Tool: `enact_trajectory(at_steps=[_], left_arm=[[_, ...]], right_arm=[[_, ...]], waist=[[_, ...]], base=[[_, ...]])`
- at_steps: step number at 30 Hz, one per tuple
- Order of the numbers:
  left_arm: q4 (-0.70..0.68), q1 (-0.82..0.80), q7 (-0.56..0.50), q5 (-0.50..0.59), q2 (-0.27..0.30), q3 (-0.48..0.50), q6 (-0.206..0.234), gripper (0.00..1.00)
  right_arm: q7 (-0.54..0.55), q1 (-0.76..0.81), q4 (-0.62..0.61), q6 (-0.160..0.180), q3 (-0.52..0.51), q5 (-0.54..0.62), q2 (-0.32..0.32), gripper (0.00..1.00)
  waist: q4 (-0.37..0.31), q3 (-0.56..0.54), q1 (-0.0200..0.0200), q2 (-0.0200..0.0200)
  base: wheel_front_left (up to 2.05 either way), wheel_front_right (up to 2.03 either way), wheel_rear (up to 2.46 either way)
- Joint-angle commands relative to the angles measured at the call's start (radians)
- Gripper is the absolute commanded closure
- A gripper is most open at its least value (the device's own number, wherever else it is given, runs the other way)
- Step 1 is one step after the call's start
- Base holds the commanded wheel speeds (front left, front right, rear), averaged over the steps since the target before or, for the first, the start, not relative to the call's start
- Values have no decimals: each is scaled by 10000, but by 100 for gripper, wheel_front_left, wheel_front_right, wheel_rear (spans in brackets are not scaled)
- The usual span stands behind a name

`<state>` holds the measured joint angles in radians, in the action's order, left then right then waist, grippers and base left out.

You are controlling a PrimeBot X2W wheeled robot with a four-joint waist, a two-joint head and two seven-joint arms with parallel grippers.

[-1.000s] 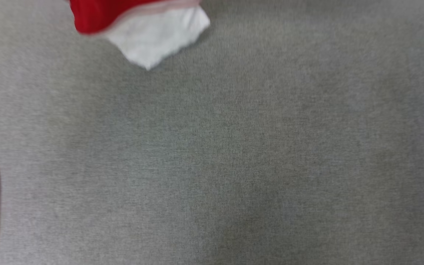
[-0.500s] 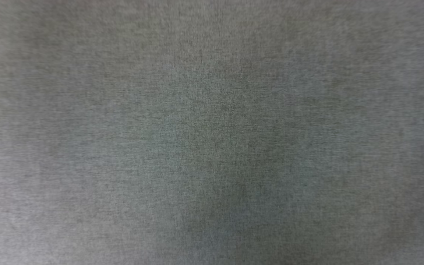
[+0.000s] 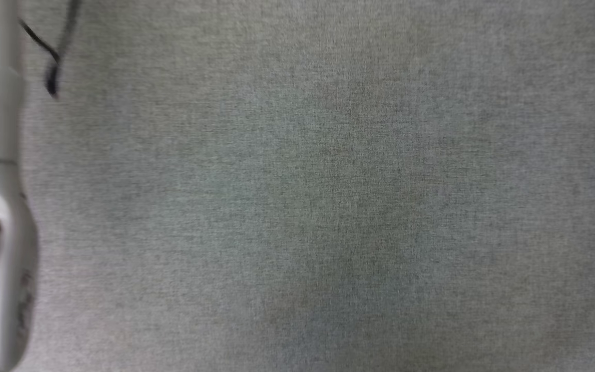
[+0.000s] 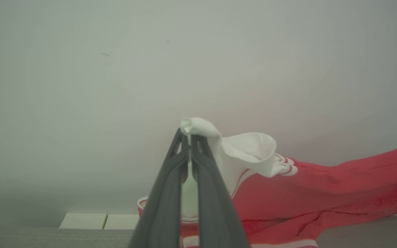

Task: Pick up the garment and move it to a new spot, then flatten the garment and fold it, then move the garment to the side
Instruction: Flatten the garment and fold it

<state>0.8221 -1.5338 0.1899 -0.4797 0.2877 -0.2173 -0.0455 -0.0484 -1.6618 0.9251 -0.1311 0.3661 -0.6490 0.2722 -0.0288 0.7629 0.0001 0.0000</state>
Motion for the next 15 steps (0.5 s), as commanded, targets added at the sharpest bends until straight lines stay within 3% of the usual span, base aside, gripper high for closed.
enact_trajectory(at_steps=[1,8,15], left_arm=[[250,347,114,-35,-77,-66,-106,100],[1231,2081,470,-340,-486,-279,-542,100],[978,5123,695,-836,-374,-143,-749,100]], right_arm=[[-39,394,172,7,204,-132,3,100],[-172,2559,256,7,1296,-817,308,100],[-438,5782,-1045,6,2495,-1736,1089,100]], waist=[[73,-248,-1,0],[254,-1439,-1,0],[295,-3336,-1,0]], base=[[0,0,0],[0,0,0],[0,0,0]])
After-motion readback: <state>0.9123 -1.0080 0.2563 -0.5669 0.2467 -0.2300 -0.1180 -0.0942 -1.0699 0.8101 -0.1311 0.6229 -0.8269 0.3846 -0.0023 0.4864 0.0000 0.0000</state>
